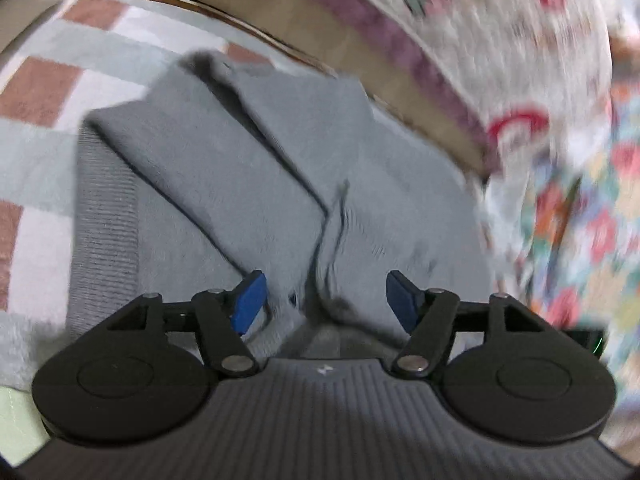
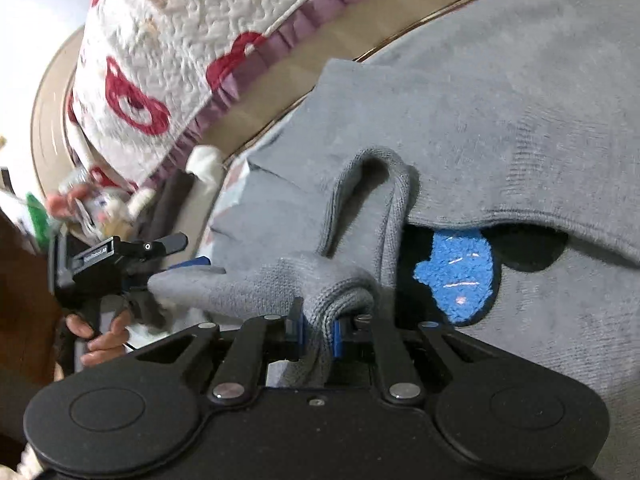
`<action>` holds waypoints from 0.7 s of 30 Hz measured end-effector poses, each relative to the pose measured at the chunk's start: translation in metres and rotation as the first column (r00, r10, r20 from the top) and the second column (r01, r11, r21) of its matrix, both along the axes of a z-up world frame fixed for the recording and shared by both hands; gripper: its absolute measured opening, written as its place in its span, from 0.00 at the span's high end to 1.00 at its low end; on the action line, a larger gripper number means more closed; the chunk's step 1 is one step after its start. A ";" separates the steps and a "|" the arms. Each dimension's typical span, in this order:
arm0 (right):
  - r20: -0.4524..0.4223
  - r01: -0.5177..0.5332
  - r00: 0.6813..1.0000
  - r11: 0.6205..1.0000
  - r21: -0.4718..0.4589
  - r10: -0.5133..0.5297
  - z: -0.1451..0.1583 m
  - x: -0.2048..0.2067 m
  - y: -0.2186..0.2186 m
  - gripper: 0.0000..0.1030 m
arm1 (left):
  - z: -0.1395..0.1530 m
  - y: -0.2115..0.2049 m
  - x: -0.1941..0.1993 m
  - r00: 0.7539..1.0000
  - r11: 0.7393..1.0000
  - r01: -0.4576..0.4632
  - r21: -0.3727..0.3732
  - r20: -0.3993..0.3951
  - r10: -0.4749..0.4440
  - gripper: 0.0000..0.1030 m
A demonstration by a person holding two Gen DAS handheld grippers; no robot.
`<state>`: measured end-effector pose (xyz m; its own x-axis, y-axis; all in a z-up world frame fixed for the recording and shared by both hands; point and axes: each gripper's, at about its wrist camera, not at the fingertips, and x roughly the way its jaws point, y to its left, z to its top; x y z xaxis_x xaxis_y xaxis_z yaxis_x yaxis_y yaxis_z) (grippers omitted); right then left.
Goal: Fold clothes
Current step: 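Grasp the folded sweater side with the right gripper and lift it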
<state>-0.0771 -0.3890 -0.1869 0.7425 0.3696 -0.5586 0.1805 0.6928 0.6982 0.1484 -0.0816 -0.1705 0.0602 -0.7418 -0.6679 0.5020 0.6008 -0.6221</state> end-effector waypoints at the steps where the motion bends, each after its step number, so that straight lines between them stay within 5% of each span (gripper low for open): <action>1: 0.001 -0.004 1.000 1.000 -0.006 0.004 0.001 0.001 0.000 0.85 | 0.001 -0.003 -0.004 0.999 0.999 0.039 0.007 0.002 -0.040 0.34; 4: -0.001 0.008 1.000 1.000 0.000 -0.008 0.002 0.004 -0.002 0.85 | 0.007 -0.007 -0.017 0.990 0.990 0.138 -0.004 0.012 -0.138 0.31; 8: -0.030 0.032 0.999 0.998 -0.045 -0.034 0.003 0.008 -0.009 0.86 | 0.037 0.010 -0.023 0.969 0.958 0.246 -0.149 0.051 -0.241 0.22; 13: -0.053 0.014 0.998 1.000 -0.028 -0.015 0.005 0.021 -0.015 0.86 | 0.040 0.009 -0.027 0.938 0.953 0.297 0.056 0.171 -0.302 0.15; 17: -0.066 -0.002 0.998 1.000 0.012 0.003 -0.002 0.022 -0.019 0.83 | 0.000 -0.010 -0.018 0.944 0.942 0.321 0.097 0.052 -0.326 0.15; 21: -0.022 -0.019 1.000 0.992 0.124 0.022 -0.002 0.008 -0.029 0.74 | -0.027 -0.024 -0.005 0.979 0.963 0.202 0.180 -0.028 -0.201 0.15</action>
<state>-0.0690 -0.4184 -0.1887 0.7213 0.4523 -0.5246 0.1844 0.6047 0.7748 0.1431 -0.1061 -0.1976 -0.0853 -0.6046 -0.7920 0.6187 0.5909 -0.5177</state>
